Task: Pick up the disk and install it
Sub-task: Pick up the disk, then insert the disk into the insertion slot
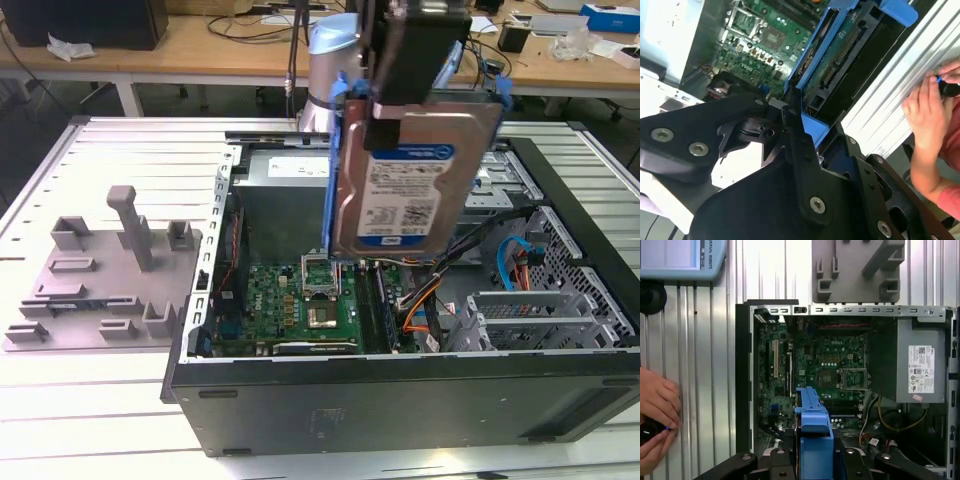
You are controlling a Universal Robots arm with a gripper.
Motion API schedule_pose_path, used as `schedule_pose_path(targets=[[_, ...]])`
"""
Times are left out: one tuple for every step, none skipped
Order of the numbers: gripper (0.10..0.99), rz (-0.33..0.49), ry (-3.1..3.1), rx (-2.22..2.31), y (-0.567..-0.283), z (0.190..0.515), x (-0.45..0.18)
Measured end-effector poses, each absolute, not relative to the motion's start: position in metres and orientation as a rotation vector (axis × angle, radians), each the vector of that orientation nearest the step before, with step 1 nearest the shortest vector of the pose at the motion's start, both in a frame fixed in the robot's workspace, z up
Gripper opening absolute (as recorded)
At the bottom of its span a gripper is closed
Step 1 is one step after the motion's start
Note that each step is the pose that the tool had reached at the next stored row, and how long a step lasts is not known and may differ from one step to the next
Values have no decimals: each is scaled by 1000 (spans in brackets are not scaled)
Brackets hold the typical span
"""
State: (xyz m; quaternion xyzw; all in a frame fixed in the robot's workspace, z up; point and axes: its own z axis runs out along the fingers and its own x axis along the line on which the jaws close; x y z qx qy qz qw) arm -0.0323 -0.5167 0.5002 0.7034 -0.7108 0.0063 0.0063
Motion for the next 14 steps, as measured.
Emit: schedule_pose_path(targets=[[365,20,-2224,2201,-518,500,-31],[365,20,-2224,2201,-518,500,-31],[365,20,-2224,2201,-518,500,-31],[365,20,-2224,2201,-518,500,-31],[365,20,-2224,2201,-519,500,-31],[365,20,-2224,2201,-521,500,-31],[365,20,-2224,2201,-521,500,-31],[365,20,-2224,2201,-521,500,-31],[365,20,-2224,2201,-521,500,-31],[365,20,-2224,2201,-521,500,-31],[365,20,-2224,2201,-521,500,-31],[365,20,-2224,2201,-521,500,-31],[365,20,-2224,2201,-521,500,-31],[365,20,-2224,2201,-522,500,-31]])
